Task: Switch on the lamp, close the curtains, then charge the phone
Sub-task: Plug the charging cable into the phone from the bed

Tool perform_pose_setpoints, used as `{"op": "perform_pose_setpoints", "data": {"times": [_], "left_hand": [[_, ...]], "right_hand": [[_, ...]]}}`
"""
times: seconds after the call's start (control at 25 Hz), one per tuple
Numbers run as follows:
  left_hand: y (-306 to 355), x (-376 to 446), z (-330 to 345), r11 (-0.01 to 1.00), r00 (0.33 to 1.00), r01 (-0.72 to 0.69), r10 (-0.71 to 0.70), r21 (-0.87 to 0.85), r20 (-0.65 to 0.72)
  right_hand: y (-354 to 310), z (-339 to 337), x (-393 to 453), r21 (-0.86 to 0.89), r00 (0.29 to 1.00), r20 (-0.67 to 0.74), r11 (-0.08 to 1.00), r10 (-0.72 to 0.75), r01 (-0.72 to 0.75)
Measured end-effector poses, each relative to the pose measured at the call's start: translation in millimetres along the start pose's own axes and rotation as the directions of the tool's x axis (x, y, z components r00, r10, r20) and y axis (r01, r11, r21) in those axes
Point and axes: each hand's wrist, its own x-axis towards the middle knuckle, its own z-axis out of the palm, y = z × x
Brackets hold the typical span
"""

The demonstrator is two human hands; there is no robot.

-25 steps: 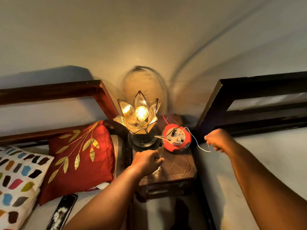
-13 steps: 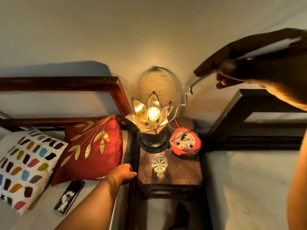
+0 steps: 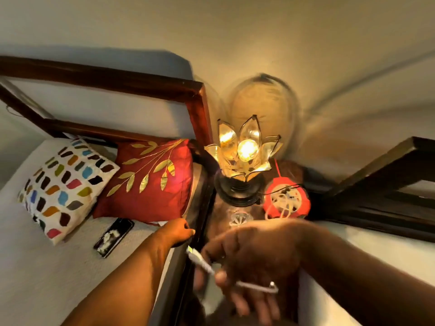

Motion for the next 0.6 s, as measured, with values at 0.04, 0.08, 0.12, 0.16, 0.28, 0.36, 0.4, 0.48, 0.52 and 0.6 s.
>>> {"op": "perform_pose_setpoints", "data": {"times": [0.04, 0.08, 0.12, 0.16, 0.28, 0.36, 0.4, 0.48, 0.52, 0.6], "left_hand": [[-11.0, -0.8, 3.6, 1.000, 1.000, 0.022, -0.022, -0.007, 0.011], [-24.4, -0.7, 7.3, 0.999, 0.999, 0.046, -0.046, -0.023, 0.029], [-40.0, -0.4, 11.5, 0.996, 0.997, 0.072, -0.071, -0.043, 0.045], [-55.9, 0.8, 14.9, 0.994, 0.994, 0.096, -0.092, -0.060, 0.053], [-106.4, 8.3, 21.3, 0.984, 0.986, 0.164, -0.161, -0.075, 0.050], [-138.8, 14.2, 20.2, 0.977, 0.979, 0.204, -0.203, -0.063, 0.024], [-157.4, 19.5, 19.0, 0.974, 0.976, 0.218, -0.218, -0.066, 0.013], [-195.4, 32.9, 13.8, 0.969, 0.972, 0.234, -0.235, -0.085, -0.008], [-214.5, 40.5, 10.1, 0.965, 0.969, 0.240, -0.244, -0.101, -0.025], [-249.5, 54.6, 3.6, 0.963, 0.965, 0.238, -0.249, -0.122, -0.082]], "right_hand": [[7.1, 1.2, 16.3, 0.052, 0.998, 0.046, 0.998, 0.043, -0.045], [19.8, 2.7, 38.9, 0.087, 0.996, 0.032, 0.992, 0.089, -0.091], [33.2, 5.4, 63.2, 0.117, 0.991, -0.036, 0.985, 0.131, -0.126], [46.8, 7.9, 86.1, 0.190, 0.973, -0.150, 0.971, 0.174, -0.145], [67.9, 10.2, 145.0, 0.424, 0.833, -0.477, 0.903, 0.280, -0.061], [67.9, 3.8, 180.8, 0.428, 0.750, -0.584, 0.903, 0.310, -0.040], [67.2, -1.5, 200.3, 0.413, 0.725, -0.610, 0.909, 0.320, -0.054], [66.7, -13.1, 237.3, 0.400, 0.688, -0.628, 0.909, 0.364, -0.116], [68.7, -19.0, 256.7, 0.392, 0.666, -0.639, 0.908, 0.386, -0.150], [75.6, -30.3, 290.9, 0.377, 0.615, -0.676, 0.908, 0.406, -0.185]]}}
